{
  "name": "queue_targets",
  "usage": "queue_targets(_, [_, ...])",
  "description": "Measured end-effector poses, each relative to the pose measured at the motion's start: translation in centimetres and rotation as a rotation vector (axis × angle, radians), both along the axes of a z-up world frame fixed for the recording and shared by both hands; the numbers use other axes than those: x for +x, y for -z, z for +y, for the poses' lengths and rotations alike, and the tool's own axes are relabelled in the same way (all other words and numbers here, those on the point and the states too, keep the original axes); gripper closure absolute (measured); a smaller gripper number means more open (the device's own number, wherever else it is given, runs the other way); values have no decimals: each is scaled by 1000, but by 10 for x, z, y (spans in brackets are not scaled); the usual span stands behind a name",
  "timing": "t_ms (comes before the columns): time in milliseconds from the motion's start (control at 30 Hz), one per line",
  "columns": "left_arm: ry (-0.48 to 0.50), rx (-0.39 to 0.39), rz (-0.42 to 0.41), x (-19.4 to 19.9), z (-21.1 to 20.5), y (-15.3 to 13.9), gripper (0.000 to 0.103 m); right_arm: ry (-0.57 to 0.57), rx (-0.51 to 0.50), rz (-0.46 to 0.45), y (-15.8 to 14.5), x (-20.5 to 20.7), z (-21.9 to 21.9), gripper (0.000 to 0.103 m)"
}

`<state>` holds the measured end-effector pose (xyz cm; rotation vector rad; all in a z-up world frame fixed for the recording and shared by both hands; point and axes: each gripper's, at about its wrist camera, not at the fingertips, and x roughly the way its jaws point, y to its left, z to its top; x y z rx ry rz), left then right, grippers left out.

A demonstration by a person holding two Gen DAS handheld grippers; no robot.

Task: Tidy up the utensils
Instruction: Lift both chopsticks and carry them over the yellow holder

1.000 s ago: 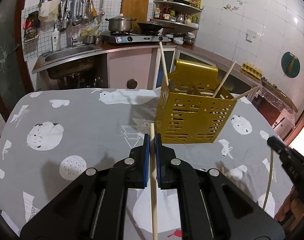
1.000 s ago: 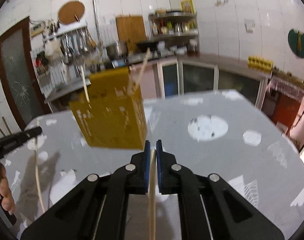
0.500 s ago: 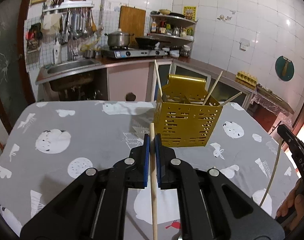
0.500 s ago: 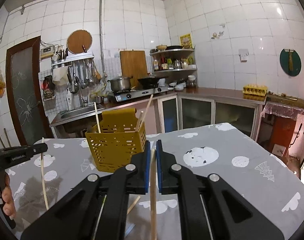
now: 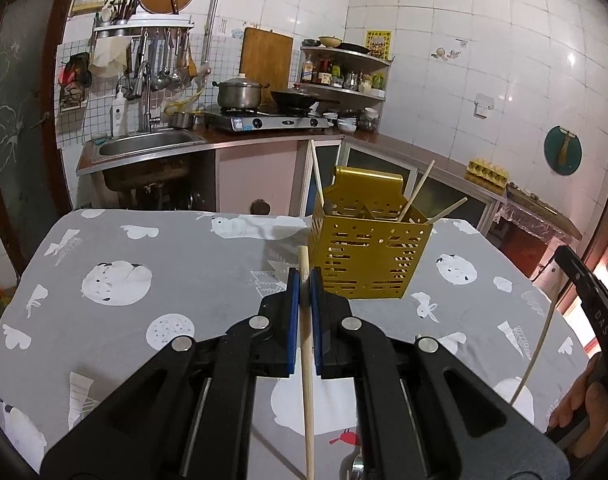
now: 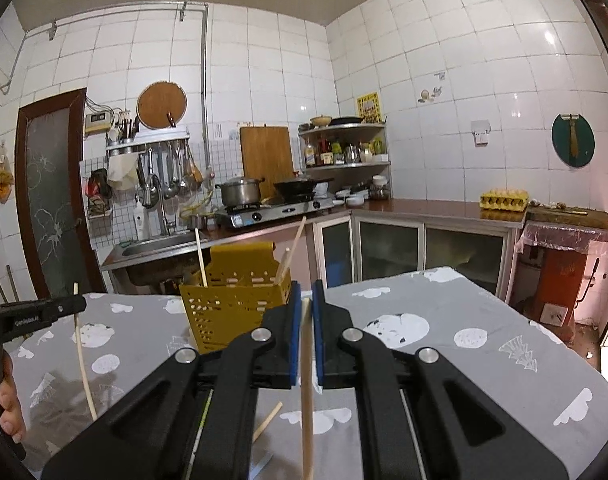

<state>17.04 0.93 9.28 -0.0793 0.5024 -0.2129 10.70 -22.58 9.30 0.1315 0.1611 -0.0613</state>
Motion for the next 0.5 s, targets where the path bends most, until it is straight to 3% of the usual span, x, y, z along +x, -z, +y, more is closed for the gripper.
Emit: queue_targets(500, [9,-7,-44,-2,0,-16,99,8,8,-50,-16,8,0,97])
